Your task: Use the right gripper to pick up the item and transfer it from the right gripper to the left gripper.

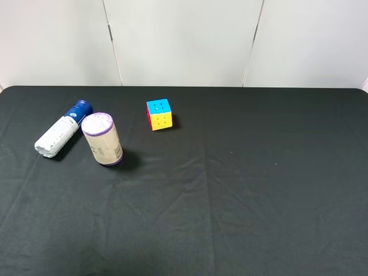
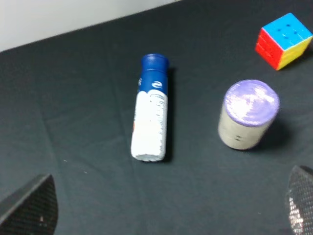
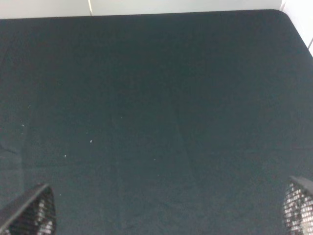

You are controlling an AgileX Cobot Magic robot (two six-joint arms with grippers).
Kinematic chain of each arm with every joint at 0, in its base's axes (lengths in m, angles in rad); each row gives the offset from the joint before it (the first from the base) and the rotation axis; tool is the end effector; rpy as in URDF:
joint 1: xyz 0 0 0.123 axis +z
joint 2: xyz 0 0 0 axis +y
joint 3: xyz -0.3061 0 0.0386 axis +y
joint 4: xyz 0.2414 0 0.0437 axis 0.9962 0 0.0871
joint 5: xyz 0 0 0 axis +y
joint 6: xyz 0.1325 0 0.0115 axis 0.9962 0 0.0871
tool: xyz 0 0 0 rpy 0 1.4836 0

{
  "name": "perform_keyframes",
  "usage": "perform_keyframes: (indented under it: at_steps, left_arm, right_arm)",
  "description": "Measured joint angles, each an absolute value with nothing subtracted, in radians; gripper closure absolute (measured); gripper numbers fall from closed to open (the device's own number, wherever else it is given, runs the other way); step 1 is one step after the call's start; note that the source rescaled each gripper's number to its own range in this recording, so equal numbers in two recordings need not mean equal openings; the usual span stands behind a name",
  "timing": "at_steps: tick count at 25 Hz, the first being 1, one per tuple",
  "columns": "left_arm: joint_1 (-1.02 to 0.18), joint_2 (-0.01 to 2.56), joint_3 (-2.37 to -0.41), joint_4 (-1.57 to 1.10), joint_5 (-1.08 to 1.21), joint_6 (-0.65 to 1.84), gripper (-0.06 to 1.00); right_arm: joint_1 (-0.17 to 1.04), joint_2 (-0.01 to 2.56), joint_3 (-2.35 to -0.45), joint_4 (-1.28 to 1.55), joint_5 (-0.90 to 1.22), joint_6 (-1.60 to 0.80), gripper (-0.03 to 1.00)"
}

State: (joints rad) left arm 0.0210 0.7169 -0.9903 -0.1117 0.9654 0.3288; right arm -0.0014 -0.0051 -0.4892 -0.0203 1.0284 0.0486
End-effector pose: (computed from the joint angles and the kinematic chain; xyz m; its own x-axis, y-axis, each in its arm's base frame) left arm 0.1246 -0.0096 0.3854 -0.5320 0.2497 -0.8091 0.2010 0.9654 0.1658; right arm 0.0054 -0.0023 0.2555 -0.4311 0.0387 -0.9015 0.0335 0.9991 0.0269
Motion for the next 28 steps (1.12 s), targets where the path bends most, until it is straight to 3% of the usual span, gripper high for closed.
perform_keyframes:
  at_steps: [10,17,28]
  left_arm:
    - [0.021,0.324,-0.677,-0.176,0.987,0.32,0.09]
    - [0.021,0.039,-0.578,-0.169,1.017,0.281,0.09]
    - [0.021,-0.004,-0.493,-0.071,1.063,0.185,0.1]
  right_arm:
    - [-0.001,-0.005,-0.489,-0.02,1.028,0.049,-0.03]
    - [-0.001,-0.005,-0.489,-0.02,1.028,0.049,-0.03]
    - [-0.001,-0.005,-0.489,-0.021,1.028,0.049,-0.03]
